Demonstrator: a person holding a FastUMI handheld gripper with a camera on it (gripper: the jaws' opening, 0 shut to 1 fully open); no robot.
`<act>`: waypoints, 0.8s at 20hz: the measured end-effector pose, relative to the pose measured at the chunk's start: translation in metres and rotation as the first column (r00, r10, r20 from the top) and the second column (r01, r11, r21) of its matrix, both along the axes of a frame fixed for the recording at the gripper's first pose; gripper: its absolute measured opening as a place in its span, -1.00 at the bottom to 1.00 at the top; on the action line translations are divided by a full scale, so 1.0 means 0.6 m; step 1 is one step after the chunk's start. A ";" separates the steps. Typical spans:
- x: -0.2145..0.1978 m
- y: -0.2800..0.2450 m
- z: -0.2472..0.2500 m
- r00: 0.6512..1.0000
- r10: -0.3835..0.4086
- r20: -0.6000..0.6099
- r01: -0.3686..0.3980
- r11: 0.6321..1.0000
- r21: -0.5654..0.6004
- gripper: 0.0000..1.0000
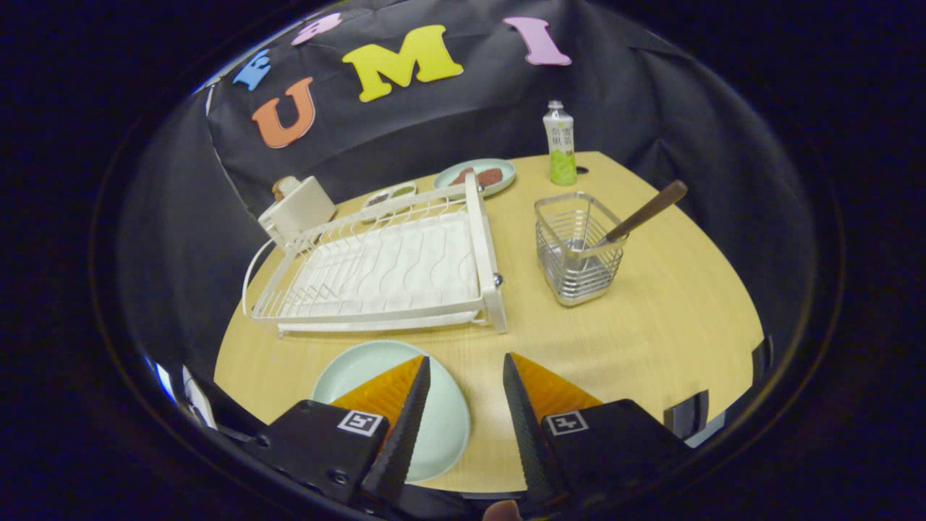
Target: Take the plate from the dish rack, then take the spoon from the basket and place it into the plate.
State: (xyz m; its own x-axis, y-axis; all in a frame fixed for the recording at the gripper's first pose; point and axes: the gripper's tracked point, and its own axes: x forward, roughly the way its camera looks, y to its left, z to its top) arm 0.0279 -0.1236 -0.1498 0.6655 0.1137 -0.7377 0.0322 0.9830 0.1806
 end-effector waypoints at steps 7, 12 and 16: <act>-0.005 -0.102 0.098 0.905 -0.048 0.422 0.149 0.966 -0.209 0.58; -0.003 -0.156 0.096 0.859 -0.102 0.502 0.213 0.963 -0.168 1.00; 0.030 -0.196 0.067 0.838 -0.102 0.537 0.223 0.961 -0.165 1.00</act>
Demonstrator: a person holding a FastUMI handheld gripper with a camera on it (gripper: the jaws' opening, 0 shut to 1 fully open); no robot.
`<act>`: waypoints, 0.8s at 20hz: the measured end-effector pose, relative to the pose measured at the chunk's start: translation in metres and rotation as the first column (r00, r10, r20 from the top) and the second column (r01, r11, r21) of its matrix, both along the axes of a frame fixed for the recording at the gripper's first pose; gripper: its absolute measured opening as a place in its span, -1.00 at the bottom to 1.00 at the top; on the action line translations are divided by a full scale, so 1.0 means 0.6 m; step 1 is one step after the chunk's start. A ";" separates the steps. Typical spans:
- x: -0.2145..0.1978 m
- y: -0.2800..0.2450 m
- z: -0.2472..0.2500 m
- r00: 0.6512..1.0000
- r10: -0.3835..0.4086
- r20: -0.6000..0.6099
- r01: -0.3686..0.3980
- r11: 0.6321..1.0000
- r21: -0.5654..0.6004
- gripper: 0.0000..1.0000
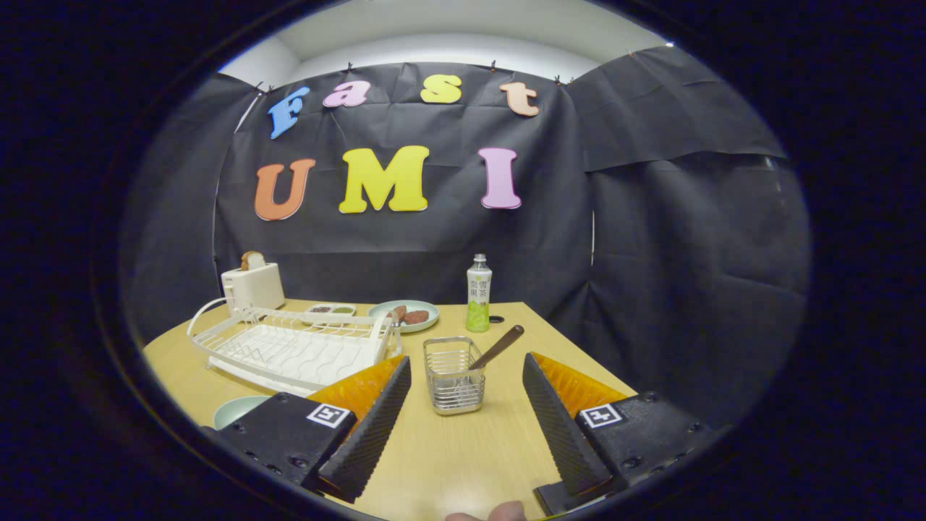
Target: Take the plate from the dish rack, then take the spoon from the basket and place it into the plate.
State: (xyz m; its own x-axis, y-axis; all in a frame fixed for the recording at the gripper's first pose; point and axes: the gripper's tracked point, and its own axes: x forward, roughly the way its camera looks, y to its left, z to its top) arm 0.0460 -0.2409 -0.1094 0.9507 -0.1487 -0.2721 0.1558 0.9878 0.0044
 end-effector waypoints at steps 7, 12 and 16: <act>0.088 -0.065 -0.052 1.000 0.004 0.002 -0.004 0.997 0.074 1.00; 0.147 -0.072 -0.056 0.999 0.043 -0.002 -0.042 0.997 0.069 1.00; 0.178 -0.057 -0.057 0.997 0.070 -0.019 -0.069 0.996 0.059 0.92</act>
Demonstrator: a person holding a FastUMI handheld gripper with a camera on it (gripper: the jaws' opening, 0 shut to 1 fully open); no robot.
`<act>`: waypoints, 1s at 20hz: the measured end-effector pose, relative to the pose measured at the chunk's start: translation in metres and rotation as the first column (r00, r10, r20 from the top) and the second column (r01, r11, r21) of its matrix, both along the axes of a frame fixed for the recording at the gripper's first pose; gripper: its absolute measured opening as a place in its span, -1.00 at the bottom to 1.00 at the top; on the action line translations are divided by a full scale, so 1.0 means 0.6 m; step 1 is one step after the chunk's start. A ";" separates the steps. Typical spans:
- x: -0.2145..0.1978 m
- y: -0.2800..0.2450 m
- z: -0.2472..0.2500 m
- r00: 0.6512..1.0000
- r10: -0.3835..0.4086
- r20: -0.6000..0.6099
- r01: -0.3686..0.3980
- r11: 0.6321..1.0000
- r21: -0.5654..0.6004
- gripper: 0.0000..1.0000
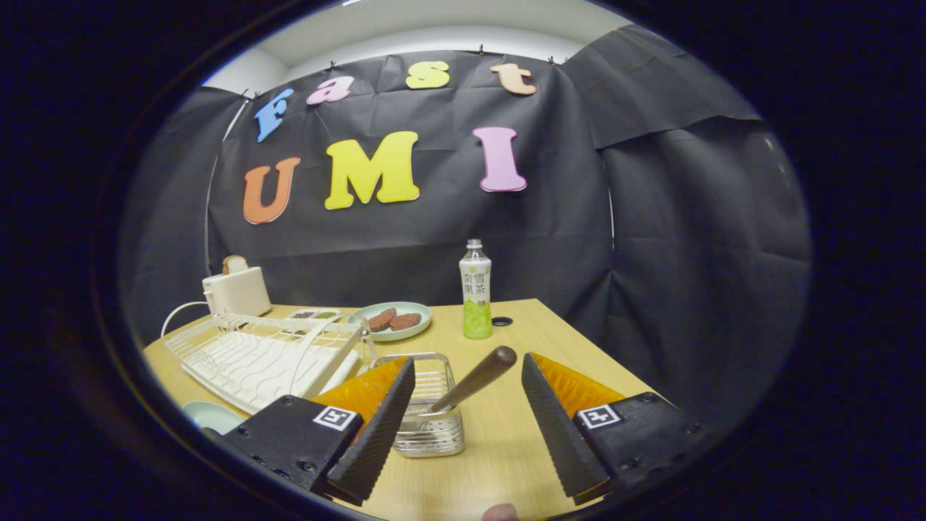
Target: Take the plate from the dish rack, then take the spoon from the basket and place it into the plate.
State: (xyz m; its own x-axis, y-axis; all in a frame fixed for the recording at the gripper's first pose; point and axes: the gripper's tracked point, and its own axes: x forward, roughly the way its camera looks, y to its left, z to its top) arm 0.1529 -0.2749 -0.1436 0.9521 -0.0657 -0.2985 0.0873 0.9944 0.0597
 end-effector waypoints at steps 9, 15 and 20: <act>0.013 0.004 0.023 1.000 -0.016 0.005 0.016 0.999 0.047 -0.10; 0.017 0.037 0.054 1.000 0.016 0.009 -0.017 0.997 0.071 -0.60; 0.009 0.045 0.093 0.999 0.013 0.030 -0.014 1.000 0.028 -0.70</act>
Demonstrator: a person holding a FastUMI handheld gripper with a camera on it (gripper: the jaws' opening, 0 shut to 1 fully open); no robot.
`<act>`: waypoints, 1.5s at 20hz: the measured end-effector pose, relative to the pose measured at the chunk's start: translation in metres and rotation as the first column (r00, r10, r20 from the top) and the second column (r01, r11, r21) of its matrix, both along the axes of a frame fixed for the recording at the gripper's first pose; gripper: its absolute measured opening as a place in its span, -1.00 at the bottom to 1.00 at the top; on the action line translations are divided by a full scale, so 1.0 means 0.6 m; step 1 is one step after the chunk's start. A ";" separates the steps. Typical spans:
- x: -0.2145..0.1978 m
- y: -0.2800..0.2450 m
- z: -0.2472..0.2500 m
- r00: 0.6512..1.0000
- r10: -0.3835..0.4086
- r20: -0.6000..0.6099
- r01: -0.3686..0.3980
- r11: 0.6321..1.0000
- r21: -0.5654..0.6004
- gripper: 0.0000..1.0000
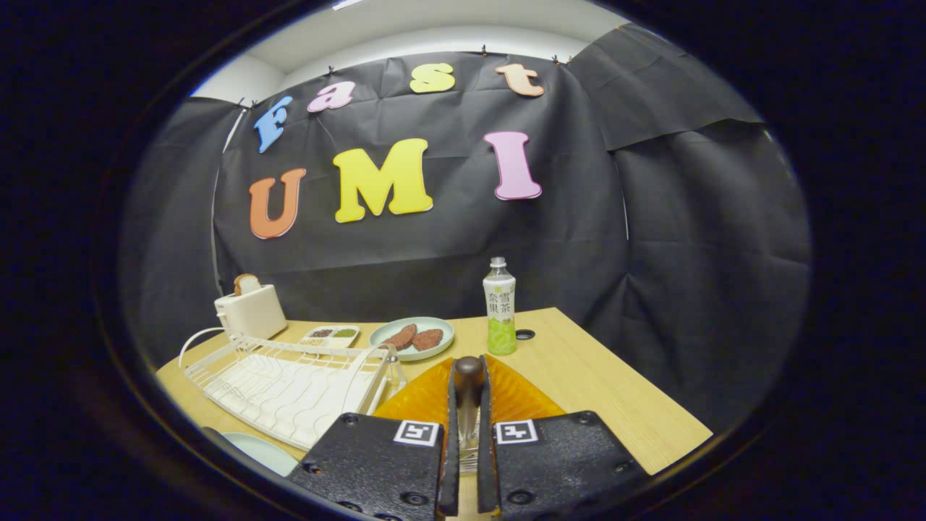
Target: Take the plate from the dish rack, then take the spoon from the basket and place it into the plate.
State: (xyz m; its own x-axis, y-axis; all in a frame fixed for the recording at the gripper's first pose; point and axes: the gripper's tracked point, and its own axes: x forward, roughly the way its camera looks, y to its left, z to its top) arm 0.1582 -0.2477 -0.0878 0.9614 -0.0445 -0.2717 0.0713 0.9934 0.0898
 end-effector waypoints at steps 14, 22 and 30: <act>-0.107 0.105 0.174 0.990 0.094 0.106 -0.087 0.994 -0.067 -0.70; -0.182 0.267 0.124 0.963 0.264 0.049 -0.261 0.964 -0.049 -0.70; -0.203 0.367 0.017 0.937 0.347 -0.050 -0.344 0.937 0.058 -0.70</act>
State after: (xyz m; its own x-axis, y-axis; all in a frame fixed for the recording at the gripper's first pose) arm 0.0366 -0.0277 -0.0778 0.8973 0.3020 -0.3219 -0.2689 0.9524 0.1439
